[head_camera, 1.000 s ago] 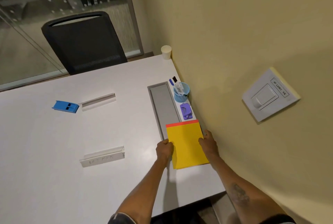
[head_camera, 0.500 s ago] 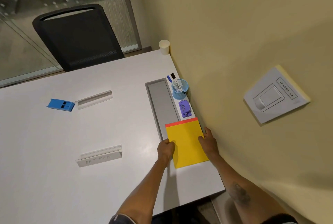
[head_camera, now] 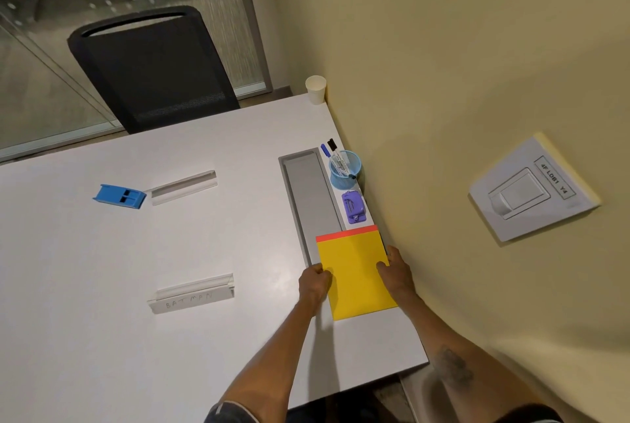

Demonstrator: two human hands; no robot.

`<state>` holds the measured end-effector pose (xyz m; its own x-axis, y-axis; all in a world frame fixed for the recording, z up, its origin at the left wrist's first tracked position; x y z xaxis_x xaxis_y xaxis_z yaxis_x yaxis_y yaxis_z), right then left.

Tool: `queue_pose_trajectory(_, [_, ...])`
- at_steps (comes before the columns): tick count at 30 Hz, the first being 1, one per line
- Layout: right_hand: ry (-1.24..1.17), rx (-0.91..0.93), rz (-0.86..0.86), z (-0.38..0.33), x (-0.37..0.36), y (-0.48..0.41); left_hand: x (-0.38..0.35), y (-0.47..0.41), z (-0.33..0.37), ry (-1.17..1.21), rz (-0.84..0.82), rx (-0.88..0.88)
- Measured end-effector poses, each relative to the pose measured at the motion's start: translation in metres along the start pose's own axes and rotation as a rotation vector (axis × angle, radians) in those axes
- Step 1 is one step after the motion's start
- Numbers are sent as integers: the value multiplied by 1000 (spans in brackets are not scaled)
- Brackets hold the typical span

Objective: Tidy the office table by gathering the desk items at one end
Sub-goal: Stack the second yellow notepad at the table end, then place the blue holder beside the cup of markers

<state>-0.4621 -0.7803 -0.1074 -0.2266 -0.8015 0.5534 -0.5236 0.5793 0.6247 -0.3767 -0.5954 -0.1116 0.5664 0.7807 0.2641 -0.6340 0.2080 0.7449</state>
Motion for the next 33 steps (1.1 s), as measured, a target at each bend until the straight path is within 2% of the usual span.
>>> queue_pose_trajectory(8, [69, 24, 56, -20, -1, 6, 20, -1, 6, 50, -17, 25])
queue_pose_trajectory(12, [151, 103, 66, -41, -7, 13, 34, -6, 18, 156, -51, 12])
queue_pose_trajectory(20, [205, 254, -37, -107, -39, 15, 87, -16, 42, 32, 47, -54])
queue_pose_trajectory(33, [301, 468, -232, -238, -124, 16, 199, -33, 47, -18, 186, -125])
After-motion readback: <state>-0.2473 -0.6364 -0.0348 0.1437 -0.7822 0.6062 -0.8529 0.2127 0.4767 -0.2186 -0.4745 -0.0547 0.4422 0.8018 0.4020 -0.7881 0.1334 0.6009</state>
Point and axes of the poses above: each hand's wrist, its own y-axis away from the middle knuckle, its own x-axis out of the back of the hand, z = x × y, the point moved 6 cm from there along -y, towards the middle knuckle, and after that the axes turned 3 degrees about y, right-handed, at the moved point
